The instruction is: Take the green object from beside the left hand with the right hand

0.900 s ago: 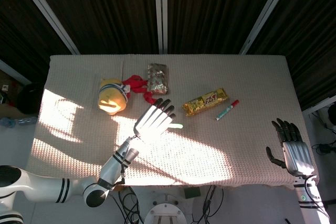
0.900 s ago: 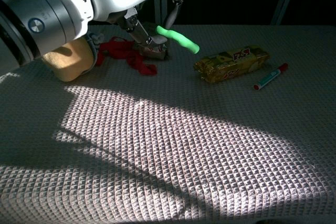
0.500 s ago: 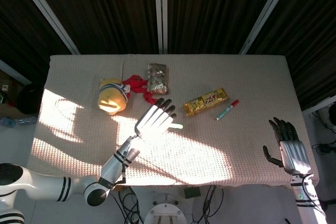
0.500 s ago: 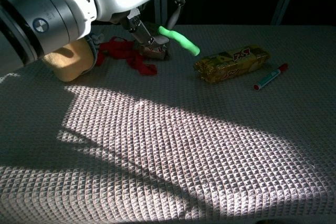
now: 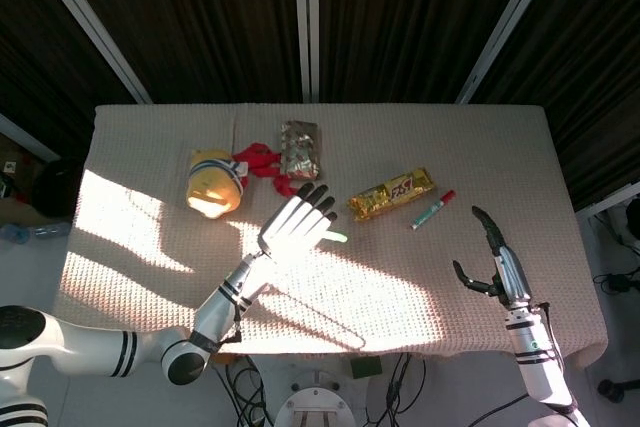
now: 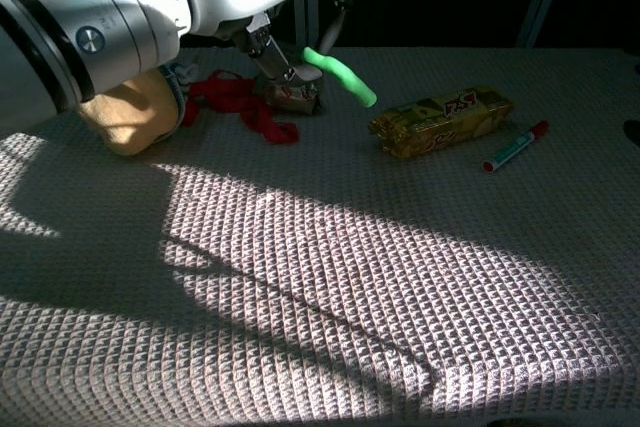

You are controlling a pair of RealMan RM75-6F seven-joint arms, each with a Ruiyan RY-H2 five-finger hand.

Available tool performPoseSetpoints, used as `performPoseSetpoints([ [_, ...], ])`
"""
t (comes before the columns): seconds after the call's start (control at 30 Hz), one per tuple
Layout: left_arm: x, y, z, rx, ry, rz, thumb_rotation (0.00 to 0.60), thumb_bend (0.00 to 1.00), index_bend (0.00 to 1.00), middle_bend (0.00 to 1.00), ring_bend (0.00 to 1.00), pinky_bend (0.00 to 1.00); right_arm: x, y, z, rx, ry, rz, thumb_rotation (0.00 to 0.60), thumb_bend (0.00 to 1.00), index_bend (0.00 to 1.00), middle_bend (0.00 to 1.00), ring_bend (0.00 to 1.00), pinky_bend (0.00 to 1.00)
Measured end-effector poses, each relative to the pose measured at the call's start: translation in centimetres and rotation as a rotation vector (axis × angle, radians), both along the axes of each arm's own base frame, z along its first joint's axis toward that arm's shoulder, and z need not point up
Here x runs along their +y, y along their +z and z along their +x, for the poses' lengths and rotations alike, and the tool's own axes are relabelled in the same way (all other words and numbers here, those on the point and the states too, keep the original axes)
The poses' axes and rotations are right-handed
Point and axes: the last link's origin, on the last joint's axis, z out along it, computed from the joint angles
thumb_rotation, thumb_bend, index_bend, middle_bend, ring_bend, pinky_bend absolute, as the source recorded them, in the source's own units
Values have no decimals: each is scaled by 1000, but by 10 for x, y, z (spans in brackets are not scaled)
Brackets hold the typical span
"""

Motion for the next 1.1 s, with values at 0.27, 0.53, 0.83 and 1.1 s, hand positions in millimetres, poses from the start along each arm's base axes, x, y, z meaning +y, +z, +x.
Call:
performPoseSetpoints([
  [0.27,0,7,1,-3,-8,23,600,301,610,372,229,281,-45,-63,56,-511,48,258,600,288,34,29,0,0],
  [0.53,0,10,5,-10,-14,35,600,301,610,372,229,281,-69,-96,113,-553,164,386,600,287,125,43,0,0],
  [0.83,-1,8,8,-11,-26,31,600,301,610,372,229,281,-69,-102,126,-552,172,390,600,305,332,57,0,0],
  [1.1,-2,9,6,-12,-24,34,600,301,610,372,228,281,-69,-106,126,-555,160,392,600,330,419,69,0,0],
])
